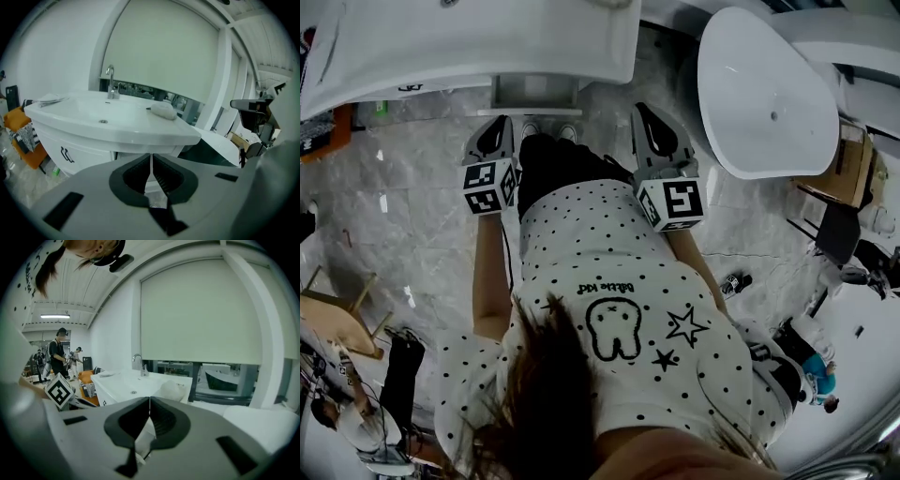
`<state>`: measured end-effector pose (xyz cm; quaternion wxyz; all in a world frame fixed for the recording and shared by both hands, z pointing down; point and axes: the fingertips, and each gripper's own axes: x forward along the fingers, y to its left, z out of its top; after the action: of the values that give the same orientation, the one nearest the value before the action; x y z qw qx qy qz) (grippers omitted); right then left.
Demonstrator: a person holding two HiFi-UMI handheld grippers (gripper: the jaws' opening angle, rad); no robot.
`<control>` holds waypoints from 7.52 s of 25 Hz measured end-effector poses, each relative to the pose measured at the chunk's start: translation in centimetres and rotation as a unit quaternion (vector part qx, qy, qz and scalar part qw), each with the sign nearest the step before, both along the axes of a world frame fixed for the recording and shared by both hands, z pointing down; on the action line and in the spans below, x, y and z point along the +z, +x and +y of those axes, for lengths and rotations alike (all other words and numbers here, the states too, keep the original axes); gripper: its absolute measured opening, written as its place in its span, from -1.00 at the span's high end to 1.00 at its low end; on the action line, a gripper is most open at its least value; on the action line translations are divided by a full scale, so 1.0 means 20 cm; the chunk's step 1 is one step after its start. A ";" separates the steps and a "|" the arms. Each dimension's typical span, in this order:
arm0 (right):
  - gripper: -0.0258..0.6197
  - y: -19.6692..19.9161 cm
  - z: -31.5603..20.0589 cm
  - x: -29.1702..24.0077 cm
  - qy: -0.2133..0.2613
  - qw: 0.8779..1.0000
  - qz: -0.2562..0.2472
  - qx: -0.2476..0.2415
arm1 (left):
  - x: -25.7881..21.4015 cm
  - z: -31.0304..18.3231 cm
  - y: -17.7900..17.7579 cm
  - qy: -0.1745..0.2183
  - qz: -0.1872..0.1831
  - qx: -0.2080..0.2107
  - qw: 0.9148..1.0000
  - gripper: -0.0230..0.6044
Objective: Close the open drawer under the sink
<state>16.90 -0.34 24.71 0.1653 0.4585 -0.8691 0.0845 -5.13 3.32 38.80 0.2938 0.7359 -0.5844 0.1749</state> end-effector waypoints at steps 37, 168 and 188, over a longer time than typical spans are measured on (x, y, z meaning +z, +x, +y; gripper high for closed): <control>0.88 -0.45 0.06 0.98 -0.193 0.981 0.016 0.028 | 1.65 -0.17 0.18 -0.099 0.002 0.011 0.995 0.47; 0.88 -0.42 -0.09 1.12 -0.231 0.969 0.005 0.085 | 1.66 -0.52 0.18 -0.077 0.018 0.007 0.997 0.48; 0.88 -0.42 -0.11 1.14 -0.233 0.968 0.004 0.088 | 1.62 -0.63 0.16 -0.062 0.018 -0.007 0.998 0.48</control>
<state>8.48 -2.58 47.49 0.2630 0.4820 -0.7811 0.2972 -1.88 -9.36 71.29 0.3510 0.7150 -0.5722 0.1952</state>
